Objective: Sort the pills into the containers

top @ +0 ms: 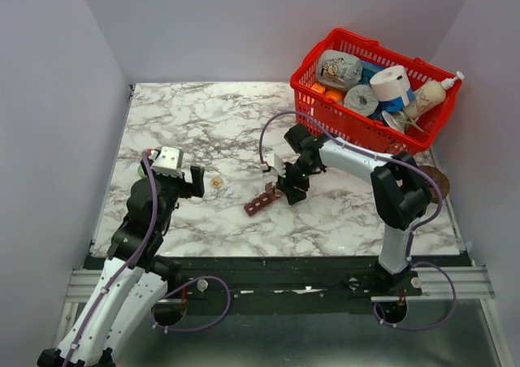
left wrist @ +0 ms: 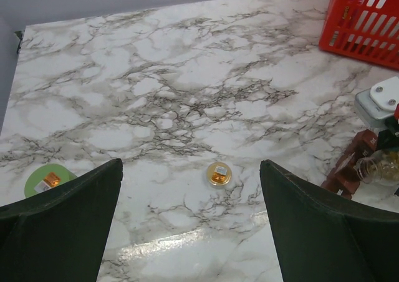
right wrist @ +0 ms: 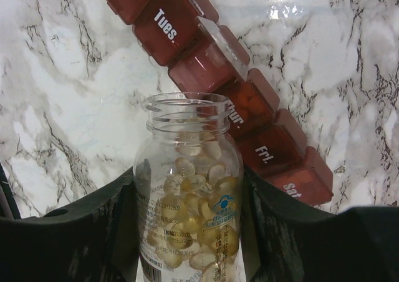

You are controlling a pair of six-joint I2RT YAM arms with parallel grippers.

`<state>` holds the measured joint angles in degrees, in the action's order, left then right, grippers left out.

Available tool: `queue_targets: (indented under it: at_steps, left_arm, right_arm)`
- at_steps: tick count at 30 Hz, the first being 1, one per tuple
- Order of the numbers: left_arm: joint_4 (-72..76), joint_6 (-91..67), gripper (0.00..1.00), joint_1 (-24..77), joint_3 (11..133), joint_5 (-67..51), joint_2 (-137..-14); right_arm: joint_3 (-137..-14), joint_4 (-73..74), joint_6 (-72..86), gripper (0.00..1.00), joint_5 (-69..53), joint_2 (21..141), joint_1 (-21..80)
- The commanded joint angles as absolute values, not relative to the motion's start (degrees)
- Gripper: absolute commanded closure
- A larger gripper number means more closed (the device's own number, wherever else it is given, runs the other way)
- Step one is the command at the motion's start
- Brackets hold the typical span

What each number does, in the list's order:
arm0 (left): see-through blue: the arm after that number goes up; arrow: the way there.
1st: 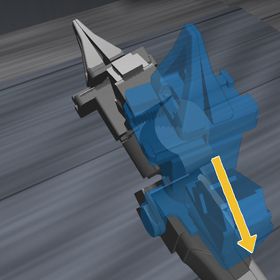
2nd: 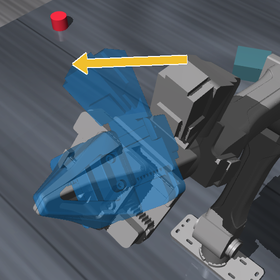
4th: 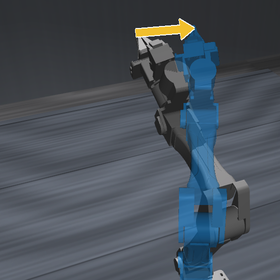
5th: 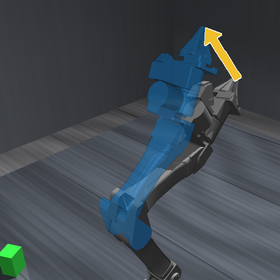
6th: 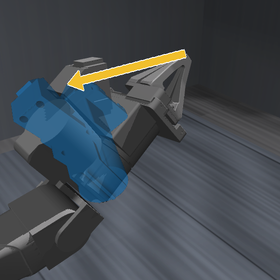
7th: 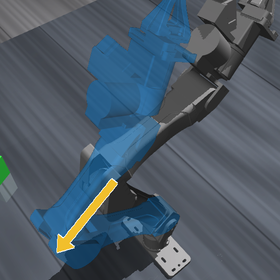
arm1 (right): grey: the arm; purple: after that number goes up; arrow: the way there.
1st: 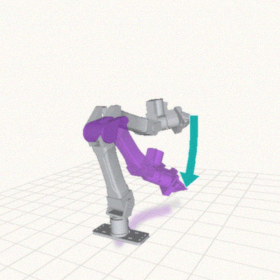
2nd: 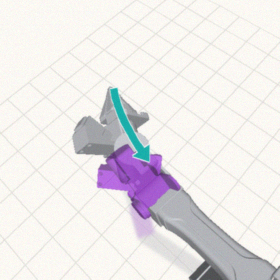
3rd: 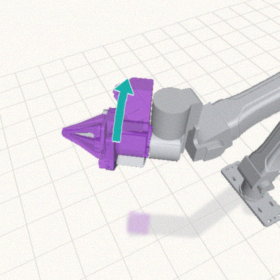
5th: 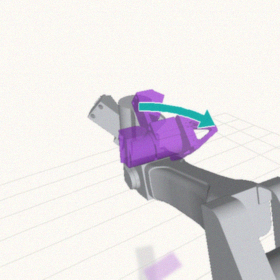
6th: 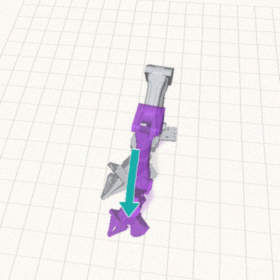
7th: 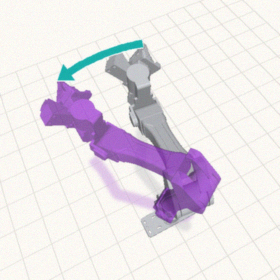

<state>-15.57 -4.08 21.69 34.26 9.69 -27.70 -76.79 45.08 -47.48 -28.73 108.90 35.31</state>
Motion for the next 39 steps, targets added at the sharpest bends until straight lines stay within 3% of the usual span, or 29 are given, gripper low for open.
queue_targets:
  at_steps: [1, 39]
  left_arm:
    - [-15.47, -3.69, 0.01, 21.36, 34.19, 12.04, -26.89]
    - [-15.03, -3.52, 0.01, 21.27, 34.1, 11.51, -26.37]
  right_arm:
    - [-78.49, 45.35, -47.2, 0.91, -26.81, 110.13, 36.03]
    - [-81.21, 47.46, -42.98, 0.91, -20.48, 110.39, 39.11]
